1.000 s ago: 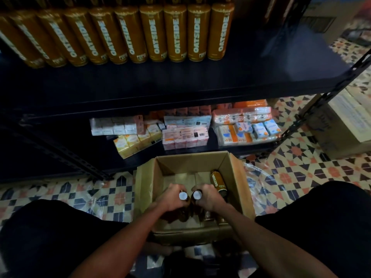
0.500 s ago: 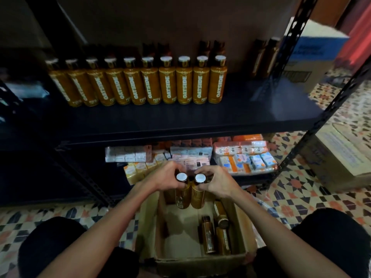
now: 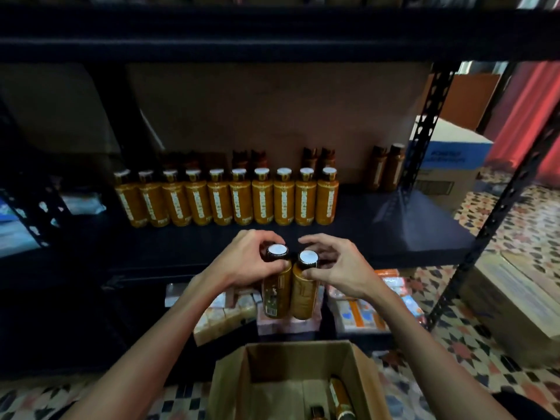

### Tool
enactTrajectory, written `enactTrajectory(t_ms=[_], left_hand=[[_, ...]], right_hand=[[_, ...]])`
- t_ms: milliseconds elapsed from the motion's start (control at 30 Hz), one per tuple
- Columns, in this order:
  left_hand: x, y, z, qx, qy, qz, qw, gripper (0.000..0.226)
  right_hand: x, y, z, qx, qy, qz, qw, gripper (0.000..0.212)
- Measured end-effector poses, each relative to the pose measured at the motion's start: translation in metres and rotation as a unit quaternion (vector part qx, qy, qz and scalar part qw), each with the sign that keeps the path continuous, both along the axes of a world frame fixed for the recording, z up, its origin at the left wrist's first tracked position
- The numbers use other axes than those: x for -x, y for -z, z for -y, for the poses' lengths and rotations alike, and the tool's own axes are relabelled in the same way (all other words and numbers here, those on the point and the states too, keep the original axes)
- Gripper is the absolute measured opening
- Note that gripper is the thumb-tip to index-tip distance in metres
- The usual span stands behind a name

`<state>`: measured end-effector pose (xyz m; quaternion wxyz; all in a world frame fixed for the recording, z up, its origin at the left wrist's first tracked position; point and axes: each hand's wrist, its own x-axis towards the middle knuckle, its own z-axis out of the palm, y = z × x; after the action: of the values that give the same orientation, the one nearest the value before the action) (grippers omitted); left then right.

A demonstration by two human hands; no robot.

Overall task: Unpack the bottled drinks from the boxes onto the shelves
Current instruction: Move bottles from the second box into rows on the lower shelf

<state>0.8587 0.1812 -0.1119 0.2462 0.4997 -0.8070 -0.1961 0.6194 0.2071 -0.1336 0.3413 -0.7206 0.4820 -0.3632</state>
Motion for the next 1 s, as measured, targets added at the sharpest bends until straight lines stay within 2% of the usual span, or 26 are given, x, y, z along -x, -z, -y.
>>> enactTrajectory(t_ms=[133, 367, 700, 833, 1000], left_hand=[[0.003, -0.028, 0.004, 0.055, -0.006, -0.037, 0.998, 0.047], [0.008, -0.062, 0.024, 0.097, -0.022, -0.036, 0.994, 0.053], [0.019, -0.054, 0.064, 0.038, -0.037, -0.06, 0.997, 0.052], [0.022, -0.053, 0.072, 0.035, -0.044, -0.052, 0.997, 0.053], [0.017, -0.051, 0.081, 0.006, -0.041, -0.024, 0.999, 0.058]], right_hand=[[-0.002, -0.033, 0.015, 0.037, -0.019, 0.018, 0.999, 0.058], [-0.005, -0.069, 0.047, 0.069, -0.041, 0.048, 0.996, 0.06], [-0.006, -0.069, 0.091, 0.04, -0.039, 0.039, 0.998, 0.062], [-0.006, -0.065, 0.097, 0.036, -0.035, 0.065, 0.997, 0.06], [-0.004, -0.057, 0.103, 0.05, -0.036, 0.046, 0.997, 0.06]])
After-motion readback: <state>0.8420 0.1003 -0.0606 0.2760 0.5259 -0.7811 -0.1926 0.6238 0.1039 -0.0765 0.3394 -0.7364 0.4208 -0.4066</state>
